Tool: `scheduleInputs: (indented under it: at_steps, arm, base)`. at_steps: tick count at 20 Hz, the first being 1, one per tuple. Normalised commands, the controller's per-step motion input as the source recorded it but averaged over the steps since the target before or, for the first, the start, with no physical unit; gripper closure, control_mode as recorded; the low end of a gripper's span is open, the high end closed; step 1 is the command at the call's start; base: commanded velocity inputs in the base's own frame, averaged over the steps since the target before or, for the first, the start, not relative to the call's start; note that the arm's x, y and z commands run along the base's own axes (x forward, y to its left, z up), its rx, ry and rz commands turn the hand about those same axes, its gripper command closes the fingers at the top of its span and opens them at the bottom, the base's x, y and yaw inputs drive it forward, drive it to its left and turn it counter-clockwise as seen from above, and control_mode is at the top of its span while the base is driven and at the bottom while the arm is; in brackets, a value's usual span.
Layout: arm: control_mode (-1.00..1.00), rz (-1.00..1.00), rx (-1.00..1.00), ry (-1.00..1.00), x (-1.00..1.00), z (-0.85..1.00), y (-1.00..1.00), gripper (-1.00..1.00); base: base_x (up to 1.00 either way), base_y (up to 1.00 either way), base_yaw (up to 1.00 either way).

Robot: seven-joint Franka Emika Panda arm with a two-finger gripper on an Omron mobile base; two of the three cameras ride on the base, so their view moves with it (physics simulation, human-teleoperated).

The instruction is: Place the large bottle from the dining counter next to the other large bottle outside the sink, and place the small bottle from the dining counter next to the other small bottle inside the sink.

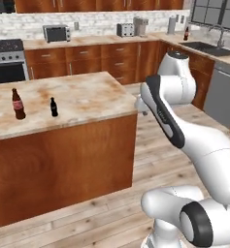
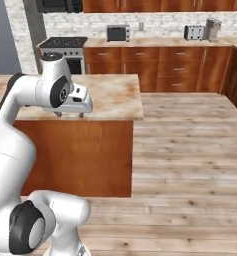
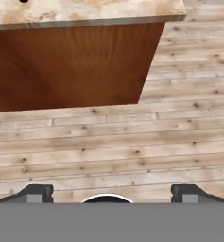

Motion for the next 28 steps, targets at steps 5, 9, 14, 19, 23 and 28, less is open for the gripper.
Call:
scheduleInputs:
  at_steps: [5,9,14,19,23,28]
  arm:
    - [1.0,0.0,0.0,0.0,0.0,0.0,0.0,-1.0]
    - [1.0,0.0,0.0,0.0,0.0,0.0,0.0,-1.0]
    - [1.0,0.0,0.0,0.0,0.0,0.0,0.0,-1.0]
    - [1.0,0.0,0.0,0.0,0.0,0.0,0.0,-1.0]
    - [1.0,0.0,0.0,0.0,0.0,0.0,0.0,-1.0]
    - [1.0,0.0,0.0,0.0,0.0,0.0,0.0,-1.0]
  base:
    - [0.03,0.22,0.25]
    - [0.0,0.33,0.19]
    - [0.26,0.74,0.04]
    - [0.48,0.97,0.0]
    - [0.26,0.83,0.0]
    - [0.11,0.46,0.0]
